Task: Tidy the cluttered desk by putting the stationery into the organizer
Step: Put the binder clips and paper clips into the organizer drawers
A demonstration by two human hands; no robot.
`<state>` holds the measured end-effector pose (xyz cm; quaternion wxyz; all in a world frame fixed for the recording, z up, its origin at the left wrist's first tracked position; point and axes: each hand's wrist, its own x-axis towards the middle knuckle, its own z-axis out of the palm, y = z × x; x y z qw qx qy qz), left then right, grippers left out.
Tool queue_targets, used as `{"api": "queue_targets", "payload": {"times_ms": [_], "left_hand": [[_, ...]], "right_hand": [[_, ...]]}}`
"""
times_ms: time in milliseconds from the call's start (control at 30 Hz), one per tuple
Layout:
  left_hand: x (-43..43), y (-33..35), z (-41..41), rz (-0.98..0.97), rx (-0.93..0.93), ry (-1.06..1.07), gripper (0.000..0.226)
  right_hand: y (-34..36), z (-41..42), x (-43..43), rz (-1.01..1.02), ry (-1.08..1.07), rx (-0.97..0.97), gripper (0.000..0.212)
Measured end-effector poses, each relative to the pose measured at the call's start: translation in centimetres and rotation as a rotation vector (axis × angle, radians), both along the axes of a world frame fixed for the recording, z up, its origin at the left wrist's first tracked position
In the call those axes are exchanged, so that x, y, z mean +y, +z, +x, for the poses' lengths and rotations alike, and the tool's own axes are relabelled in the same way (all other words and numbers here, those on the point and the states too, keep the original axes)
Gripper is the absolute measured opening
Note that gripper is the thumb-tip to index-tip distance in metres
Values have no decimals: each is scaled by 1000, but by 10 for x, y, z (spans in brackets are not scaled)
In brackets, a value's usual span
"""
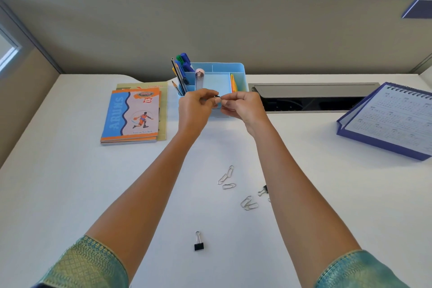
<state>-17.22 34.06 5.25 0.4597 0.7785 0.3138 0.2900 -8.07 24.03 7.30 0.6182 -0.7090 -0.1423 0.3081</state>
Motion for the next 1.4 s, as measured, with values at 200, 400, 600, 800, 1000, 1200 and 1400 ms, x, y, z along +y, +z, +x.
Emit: {"api": "queue_targets", "payload": {"times_ms": [200,400,600,800,1000,1200,1400], "left_hand": [[2,1,0,-53,-25,73,16],[12,-10,-9,107,78,144,16],[8,-16,-5,341,293,90,23],[3,-19,-3,534,482,6,30],[3,-20,-3,506,475,5,32],[-10,-22,-17,491,306,67,29],[-52,-37,-34,436,97,-15,18]], "right_hand": [[-9,12,-18,52,-145,114,10],[-28,29,-79,-13,-241,100,12],[-41,24,-135,-157,-188,23,11],[-57,-9,-170,-684,237,-426,25],[-76,-44,-176,-777,534,-754,27],[-77,-41,-167,-745,504,-806,23],[-81,-29,-138,-639,363,-724,7]]}}
